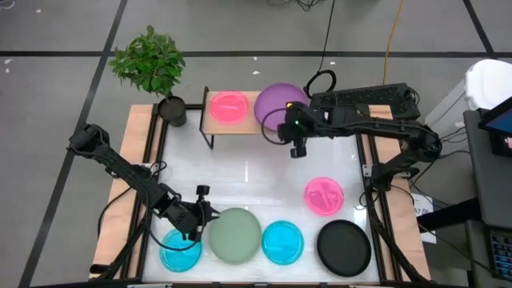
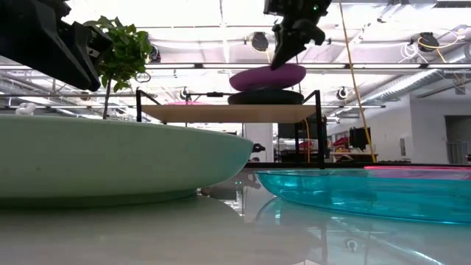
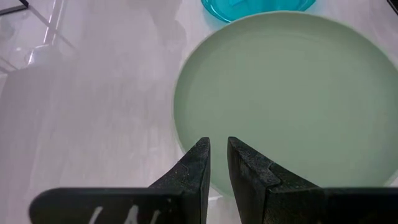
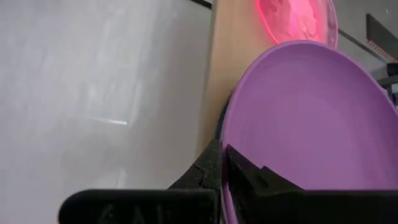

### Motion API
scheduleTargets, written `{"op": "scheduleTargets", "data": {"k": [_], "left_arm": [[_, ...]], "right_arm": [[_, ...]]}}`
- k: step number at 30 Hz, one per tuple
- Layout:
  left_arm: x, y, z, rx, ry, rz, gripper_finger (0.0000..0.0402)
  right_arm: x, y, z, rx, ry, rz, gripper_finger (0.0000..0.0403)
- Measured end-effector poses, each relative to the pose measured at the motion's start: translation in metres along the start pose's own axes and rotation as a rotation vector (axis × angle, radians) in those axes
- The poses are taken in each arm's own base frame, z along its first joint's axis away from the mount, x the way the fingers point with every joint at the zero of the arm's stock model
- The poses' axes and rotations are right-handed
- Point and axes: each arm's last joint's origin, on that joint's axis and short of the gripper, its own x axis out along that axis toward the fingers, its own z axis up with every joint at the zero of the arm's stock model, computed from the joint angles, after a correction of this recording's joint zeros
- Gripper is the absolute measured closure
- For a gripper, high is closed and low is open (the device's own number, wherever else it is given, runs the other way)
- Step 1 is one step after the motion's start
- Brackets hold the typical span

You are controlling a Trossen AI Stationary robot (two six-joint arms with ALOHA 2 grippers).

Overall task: Place and stack plates onto a shelf
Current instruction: Stack the violet plate on top of the black plate on the shelf

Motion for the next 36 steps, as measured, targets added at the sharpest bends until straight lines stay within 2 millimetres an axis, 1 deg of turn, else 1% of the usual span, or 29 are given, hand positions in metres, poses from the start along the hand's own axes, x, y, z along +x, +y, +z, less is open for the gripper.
{"op": "scheduleTargets", "data": {"k": [7, 13, 24, 36], "left_arm": [[0.000, 0.000, 0.000, -0.006, 0.000, 0.000, 0.0339], [0.000, 0.000, 0.000, -0.002, -0.003, 0.009, 0.0339], [0.000, 0.001, 0.000, 0.000, -0.007, 0.025, 0.0339], [0.000, 0.001, 0.000, 0.000, -0.007, 0.025, 0.0339]], "right_arm": [[0.003, -0.014, -0.009, 0.026, -0.001, 0.017, 0.0403], [0.004, -0.019, -0.011, 0.043, -0.011, 0.008, 0.0403], [0.005, -0.019, -0.010, 0.115, -0.036, 0.013, 0.0403], [0.024, -0.009, -0.018, 0.123, -0.059, 0.029, 0.0403]]}}
